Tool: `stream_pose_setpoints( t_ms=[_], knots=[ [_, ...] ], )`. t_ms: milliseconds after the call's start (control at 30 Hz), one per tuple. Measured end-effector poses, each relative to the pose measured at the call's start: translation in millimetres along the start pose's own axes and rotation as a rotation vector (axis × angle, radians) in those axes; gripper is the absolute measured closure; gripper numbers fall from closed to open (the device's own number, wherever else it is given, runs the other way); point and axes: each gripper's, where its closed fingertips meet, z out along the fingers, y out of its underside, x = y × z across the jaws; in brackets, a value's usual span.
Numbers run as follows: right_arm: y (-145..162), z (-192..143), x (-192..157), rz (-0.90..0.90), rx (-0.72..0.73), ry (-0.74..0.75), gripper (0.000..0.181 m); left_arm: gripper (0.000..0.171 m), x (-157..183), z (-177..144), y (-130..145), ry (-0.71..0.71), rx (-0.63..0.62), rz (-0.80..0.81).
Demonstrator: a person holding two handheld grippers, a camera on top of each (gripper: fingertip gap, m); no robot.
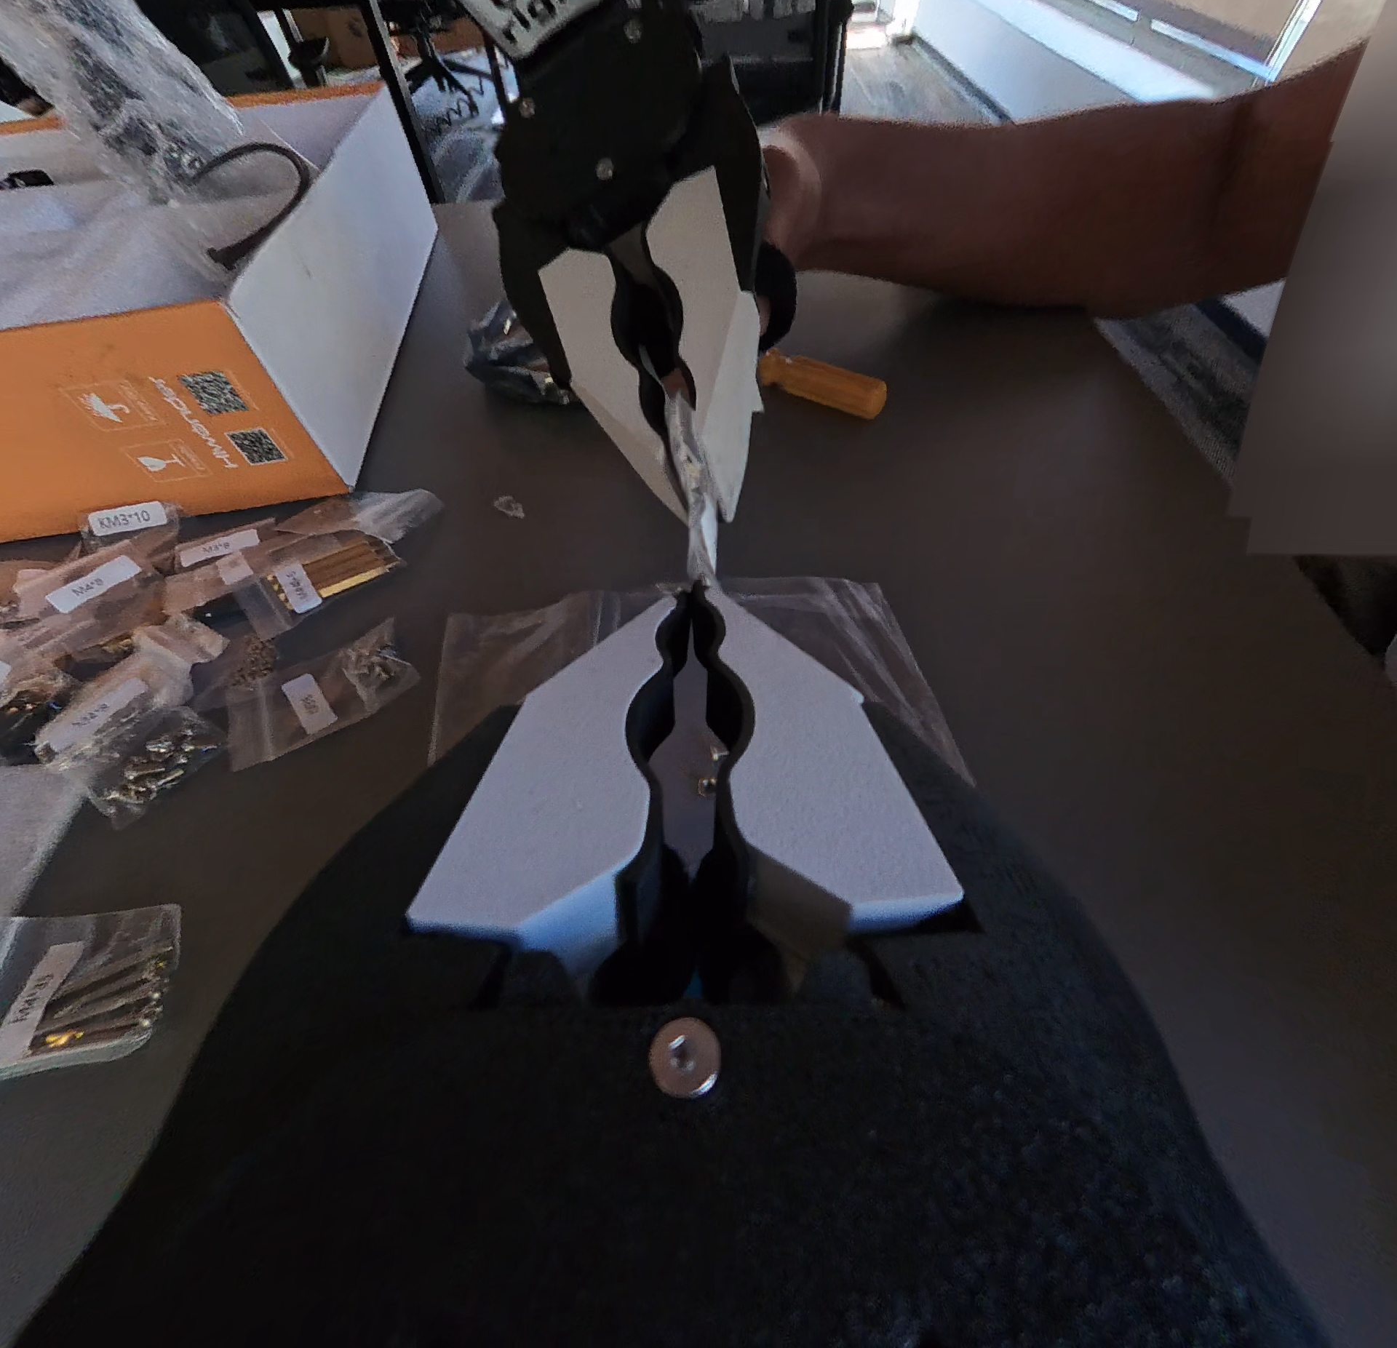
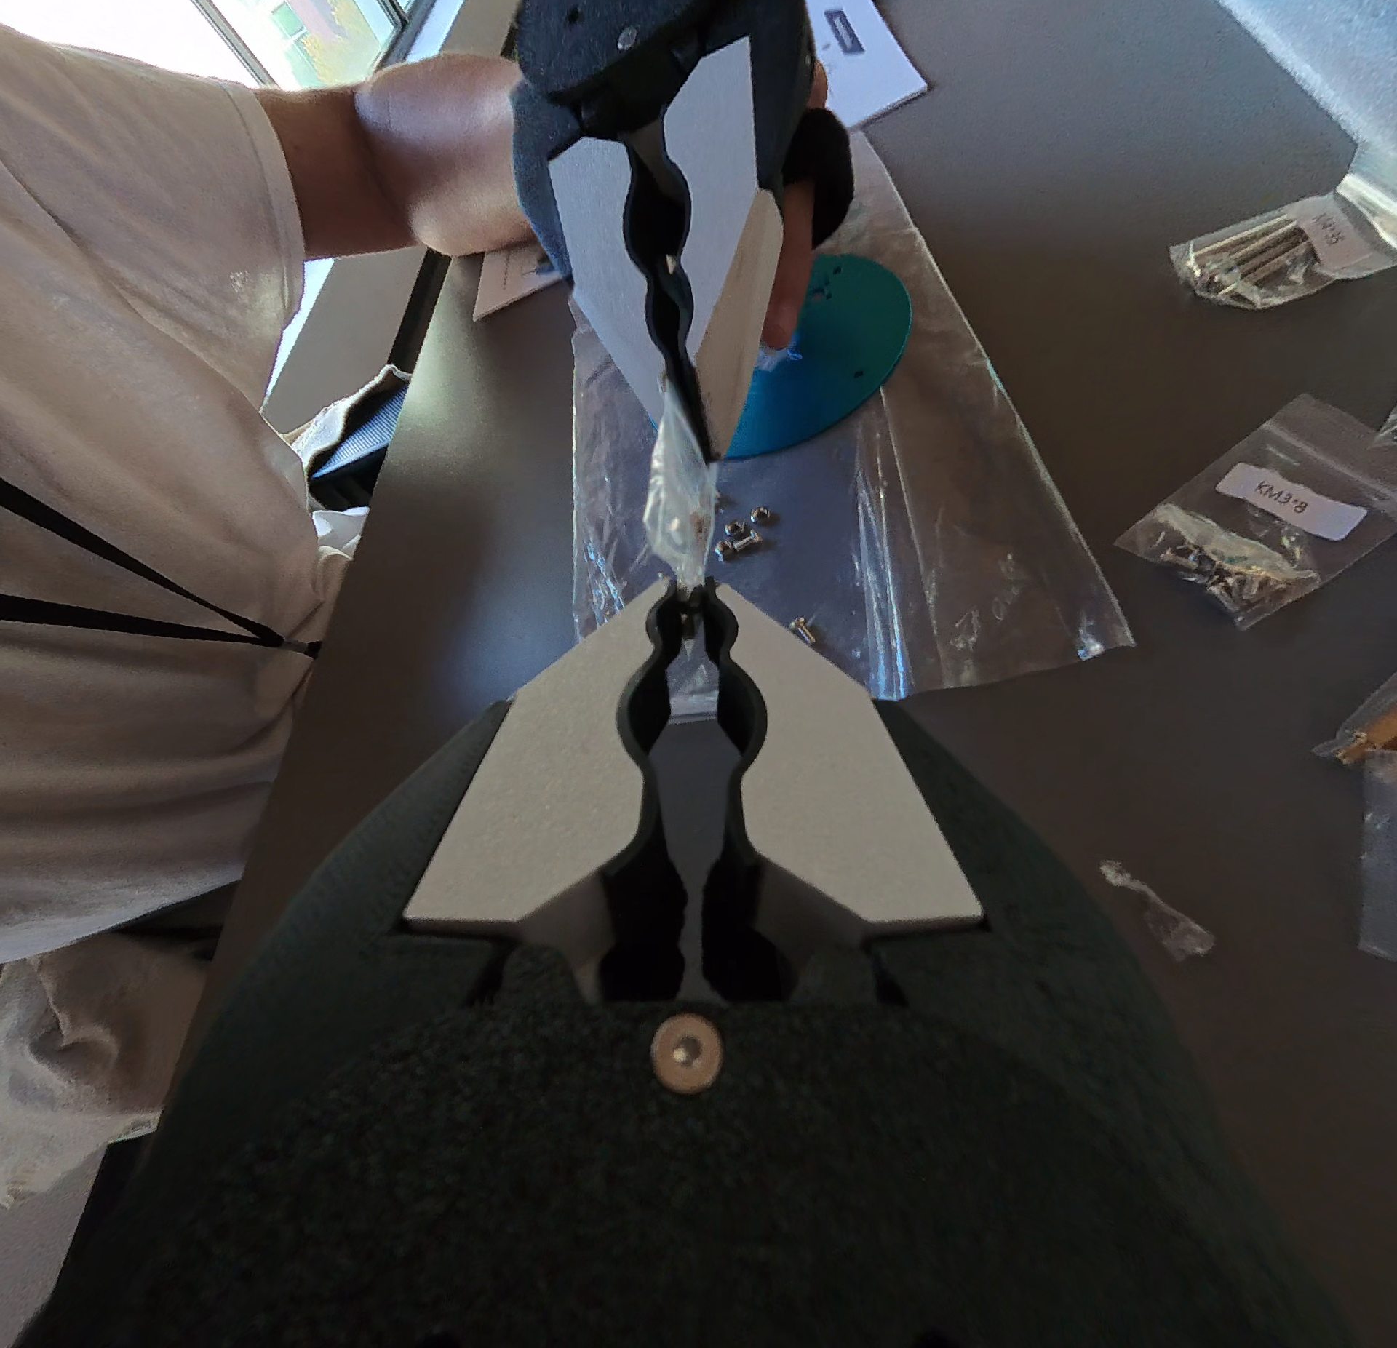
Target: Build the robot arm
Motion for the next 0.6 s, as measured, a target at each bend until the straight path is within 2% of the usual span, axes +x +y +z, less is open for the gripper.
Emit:
stream_pose_setpoints(
  t_ms=[200, 267, 433, 600],
  knots=[
    [-22.8, -2.0, -3.4, 0.043, 0.164, -0.065, 0.178, 0.171, -6.1, -15.0, -28.2, 0.007, 0.101, -0.127],
    [-31.4, -3.4, -3.5, 0.055, 0.233, -0.085, 0.178, 0.171, -9.0, -19.8, -32.8, 0.001, 0.096, -0.149],
    [-31.3, -1.0, -0.9, 0.039, 0.231, -0.056, 0.173, 0.171, -4.6, -23.5, -19.7, 0.021, -0.059, -0.137],
    [-14.9, 11.3, 5.3, -0.003, 0.124, 0.01, 0.156, 0.171, 0.4, -27.1, -3.9, 0.18, -0.342, -0.119]
  ],
)
